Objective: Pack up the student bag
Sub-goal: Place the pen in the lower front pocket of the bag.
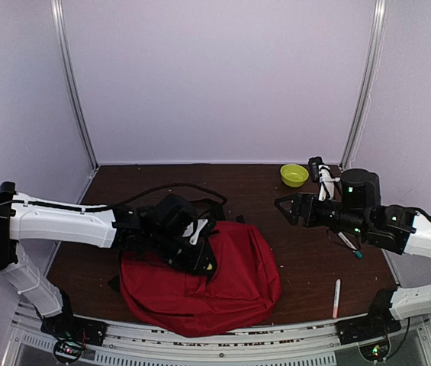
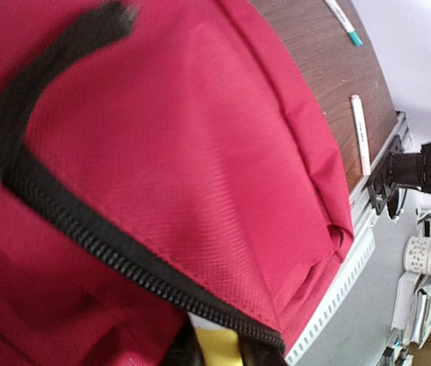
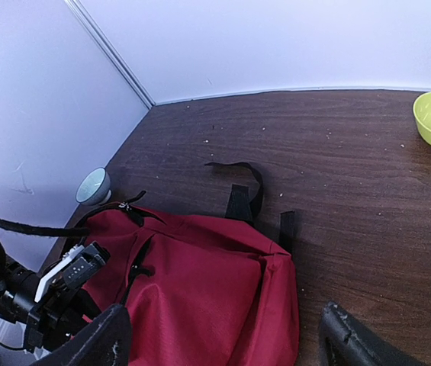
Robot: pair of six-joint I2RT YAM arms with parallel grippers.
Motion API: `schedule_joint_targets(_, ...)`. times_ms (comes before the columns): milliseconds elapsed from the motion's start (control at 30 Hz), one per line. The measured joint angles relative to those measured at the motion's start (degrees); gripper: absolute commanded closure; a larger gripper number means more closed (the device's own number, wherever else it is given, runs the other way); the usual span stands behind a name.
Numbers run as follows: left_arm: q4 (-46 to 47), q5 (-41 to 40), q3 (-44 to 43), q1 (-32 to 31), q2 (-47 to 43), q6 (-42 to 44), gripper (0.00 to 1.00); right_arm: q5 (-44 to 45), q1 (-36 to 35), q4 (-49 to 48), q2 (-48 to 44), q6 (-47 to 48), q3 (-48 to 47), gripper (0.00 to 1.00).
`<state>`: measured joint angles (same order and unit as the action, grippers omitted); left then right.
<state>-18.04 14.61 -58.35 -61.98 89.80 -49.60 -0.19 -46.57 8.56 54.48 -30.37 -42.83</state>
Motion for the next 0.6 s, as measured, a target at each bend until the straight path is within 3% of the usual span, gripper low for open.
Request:
schedule_joint_targets(100,1.5,0.5,0.1,0.0,0.0,0.2,0.59,0.0,0.0,0.0,0.0,0.0,0.0,0.15)
schedule_joint_targets(233,2.5,0.8,0.6,0.0,0.0,0.4,0.50,0.0,0.0,0.0,0.0,0.0,0.0,0.15)
schedule_joint_targets(600,0.6,-1.5,0.6,-0.6,-2.6,3.1,0.43,0.0,0.0,0.0,0.0,0.0,0.0,0.15)
